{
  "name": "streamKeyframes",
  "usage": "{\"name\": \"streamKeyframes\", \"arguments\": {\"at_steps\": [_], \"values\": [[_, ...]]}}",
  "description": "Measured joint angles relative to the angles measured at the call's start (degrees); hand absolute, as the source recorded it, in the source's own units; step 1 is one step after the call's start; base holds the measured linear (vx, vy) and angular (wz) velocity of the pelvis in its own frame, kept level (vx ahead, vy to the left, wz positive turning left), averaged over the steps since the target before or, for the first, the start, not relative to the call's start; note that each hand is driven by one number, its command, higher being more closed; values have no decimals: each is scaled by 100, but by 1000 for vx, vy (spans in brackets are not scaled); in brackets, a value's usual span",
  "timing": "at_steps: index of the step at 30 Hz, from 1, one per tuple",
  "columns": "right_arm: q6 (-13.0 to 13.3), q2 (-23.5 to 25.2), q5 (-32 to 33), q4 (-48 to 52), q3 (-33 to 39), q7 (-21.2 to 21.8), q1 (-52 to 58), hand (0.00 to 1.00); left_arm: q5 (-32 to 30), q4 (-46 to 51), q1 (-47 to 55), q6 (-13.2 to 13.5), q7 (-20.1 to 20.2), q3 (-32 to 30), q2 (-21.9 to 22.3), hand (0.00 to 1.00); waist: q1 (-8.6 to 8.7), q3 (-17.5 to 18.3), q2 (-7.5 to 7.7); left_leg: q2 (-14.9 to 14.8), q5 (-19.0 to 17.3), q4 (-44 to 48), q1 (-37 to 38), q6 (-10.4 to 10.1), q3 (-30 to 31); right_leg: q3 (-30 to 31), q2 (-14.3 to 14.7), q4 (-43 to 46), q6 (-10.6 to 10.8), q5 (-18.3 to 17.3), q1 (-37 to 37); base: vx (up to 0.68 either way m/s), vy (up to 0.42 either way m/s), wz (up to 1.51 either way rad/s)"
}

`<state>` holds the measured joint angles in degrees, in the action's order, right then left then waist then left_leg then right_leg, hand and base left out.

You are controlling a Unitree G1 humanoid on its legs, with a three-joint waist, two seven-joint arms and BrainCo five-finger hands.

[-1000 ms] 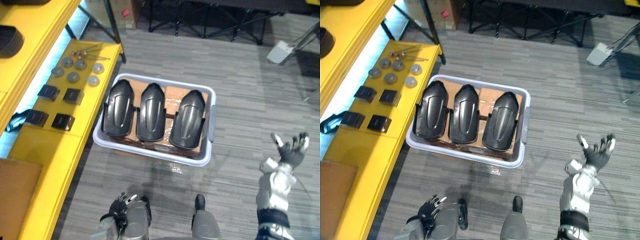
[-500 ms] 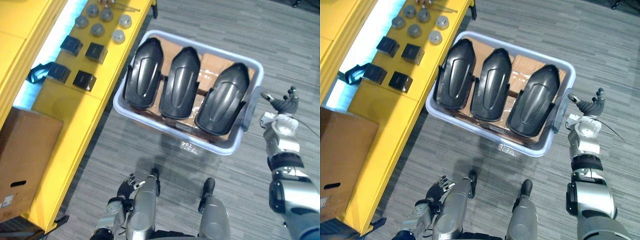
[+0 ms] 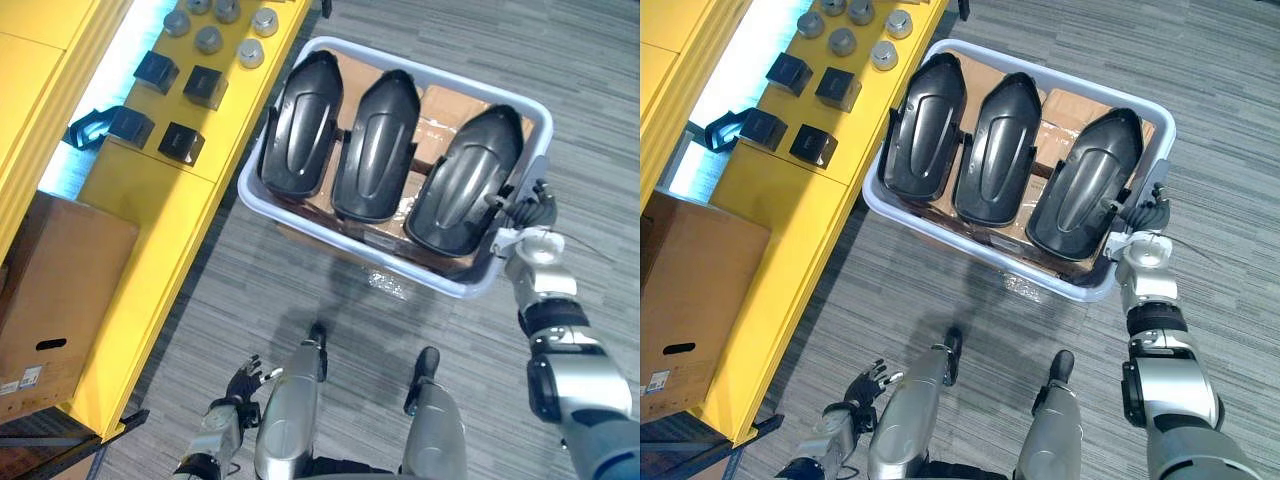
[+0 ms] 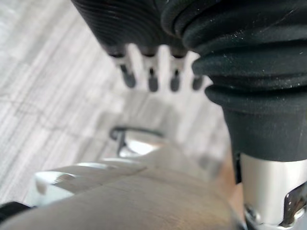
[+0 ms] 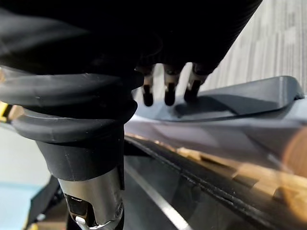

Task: Walk over and take plastic housings, then place them on the shelf

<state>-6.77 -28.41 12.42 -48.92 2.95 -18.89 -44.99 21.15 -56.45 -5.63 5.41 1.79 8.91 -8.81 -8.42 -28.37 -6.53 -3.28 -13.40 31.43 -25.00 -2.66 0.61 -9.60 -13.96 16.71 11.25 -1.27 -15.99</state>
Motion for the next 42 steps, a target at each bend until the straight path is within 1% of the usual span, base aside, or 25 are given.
{"name": "streamKeyframes", "arguments": {"at_steps": [2,3,4,6,7,8,9,11,13,14,17,21,24,25,30,32,34,36,37,38,39,40,41,42], "values": [[-189,-43,-141,-186,-101,0,-162,100,154,-23,-7,2,-50,140,-46,0,-4,2,4,11,106,-132,17,-25,27,-41,-4,-20,-32,23,-10,-8,-33,7],[-242,-82,-162,-268,-114,3,-217,100,156,-30,-7,5,-51,142,-44,0,-13,2,3,12,130,-169,20,-30,38,-62,-5,-28,-41,28,-12,-31,-37,13],[-350,-200,-225,-536,-255,33,-380,100,258,-62,-9,10,-51,154,-43,0,-32,2,3,20,218,-299,30,-51,52,-108,-9,-44,-66,46,-24,-45,-39,15],[-417,-262,-230,-843,-367,111,-548,100,361,-119,-11,21,-53,215,-48,0,-59,2,3,32,307,-412,37,-73,67,-139,-15,-40,-77,50,-52,-57,-45,11],[-511,-272,-261,-1147,-480,229,-693,100,437,-146,-26,60,-55,280,-52,0,-123,2,-1,38,394,-527,38,-86,72,-146,-21,-27,-99,61,-109,-50,-44,4],[-532,-294,-314,-1236,-489,255,-712,100,495,-158,-40,68,-55,321,-52,0,-156,5,-14,39,418,-557,31,-92,78,-154,-21,-26,-105,64,-128,-52,-46,5],[-580,-289,-432,-1351,-579,273,-717,100,549,-217,-77,72,-55,366,-36,0,-213,21,-41,45,455,-589,-5,-100,136,-179,-25,-8,-110,64,-168,-25,-25,8],[-671,-309,-512,-1454,-711,289,-782,100,595,-308,-117,70,-55,370,-4,0,-215,20,-98,92,496,-596,-66,-95,231,-305,-76,65,-164,27,-192,-26,-12,25],[-781,-359,-663,-1574,-718,343,-967,100,602,-320,-118,70,-56,378,32,0,-265,12,-160,120,519,-589,-111,-91,290,-360,-97,89,-171,21,-198,-33,13,22],[-862,-434,-728,-1602,-725,337,-1037,100,603,-318,-123,72,-56,417,44,0,-318,-3,-199,139,535,-597,-117,-89,319,-390,-115,101,-170,20,-191,-25,18,12],[-983,-600,-890,-1790,-793,312,-1198,100,670,-330,-127,77,-61,563,48,0,-365,-22,-269,187,588,-660,-128,-85,358,-450,-161,124,-176,14,-194,-18,15,14],[-974,-667,-1015,-1817,-973,88,-1293,100,764,-350,-126,72,-62,598,85,0,-396,-33,-355,212,632,-701,-124,-80,364,-464,-190,132,-175,15,-201,-6,8,4],[-933,-667,-1111,-1822,-977,-136,-1355,100,769,-335,-126,123,-58,611,86,0,-412,-33,-365,212,635,-703,-126,-82,363,-472,-188,122,-175,15,-201,11,3,0],[-912,-668,-1141,-1825,-978,-255,-1393,100,768,-315,-126,183,-60,633,86,0,-425,-33,-365,214,654,-697,-125,-78,363,-474,-189,111,-175,16,-200,32,7,1],[-834,-669,-1395,-1820,-981,-405,-1401,100,809,-170,-100,244,-112,722,62,0,-436,-34,-365,201,656,-690,-116,-79,358,-474,-174,87,-176,22,-182,35,3,-1],[-846,-670,-1544,-1770,-978,-493,-1399,100,808,-19,-60,347,-186,720,55,0,-426,-35,-363,187,656,-686,-104,-79,352,-469,-160,84,-178,25,-171,16,0,-1],[-886,-670,-1649,-1542,-976,-505,-1378,100,733,258,12,474,-390,711,39,0,-361,-40,-356,171,656,-686,-61,-79,346,-467,-133,50,-174,33,-111,0,0,0],[-945,-672,-1920,-995,-983,-515,-1204,100,517,870,95,576,-892,678,61,0,-292,-45,-347,138,655,-729,158,-79,306,-454,-111,-44,-181,51,103,18,1,-8],[-947,-672,-2017,-853,-996,-519,-1168,100,439,1100,103,575,-1064,674,92,0,-264,-46,-346,130,655,-754,208,-79,292,-453,-107,-61,-182,52,149,0,0,-8],[-949,-669,-2117,-570,-1045,-542,-1128,100,125,1588,93,553,-1472,646,148,0,-186,-66,-316,120,661,-846,303,-88,265,-450,-104,-80,-184,53,201,-19,-4,-11],[-950,-669,-2220,-301,-1097,-587,-1105,100,-209,2098,51,452,-1892,546,164,0,-139,-95,-266,91,696,-937,367,-119,205,-435,-88,-108,-211,72,207,-20,-5,-14],[-951,-669,-2249,-184,-1090,-625,-1081,100,-383,2331,11,382,-2098,482,161,0,-120,-105,-250,74,713,-981,391,-127,197,-430,-83,-132,-221,79,215,-22,-9,-10],[-951,-669,-2264,-30,-1086,-680,-1019,100,-675,2669,-47,243,-2413,385,136,0,-50,-100,-208,69,763,-1065,418,-146,204,-443,-83,-148,-227,83,219,5,-31,-3],[-955,-659,-2289,186,-1081,-818,-872,100,-1318,3257,-157,-207,-2894,215,36,0,1,-122,-131,63,860,-1275,568,-171,193,-442,-77,-178,-236,90,275,15,-38,2]]}}
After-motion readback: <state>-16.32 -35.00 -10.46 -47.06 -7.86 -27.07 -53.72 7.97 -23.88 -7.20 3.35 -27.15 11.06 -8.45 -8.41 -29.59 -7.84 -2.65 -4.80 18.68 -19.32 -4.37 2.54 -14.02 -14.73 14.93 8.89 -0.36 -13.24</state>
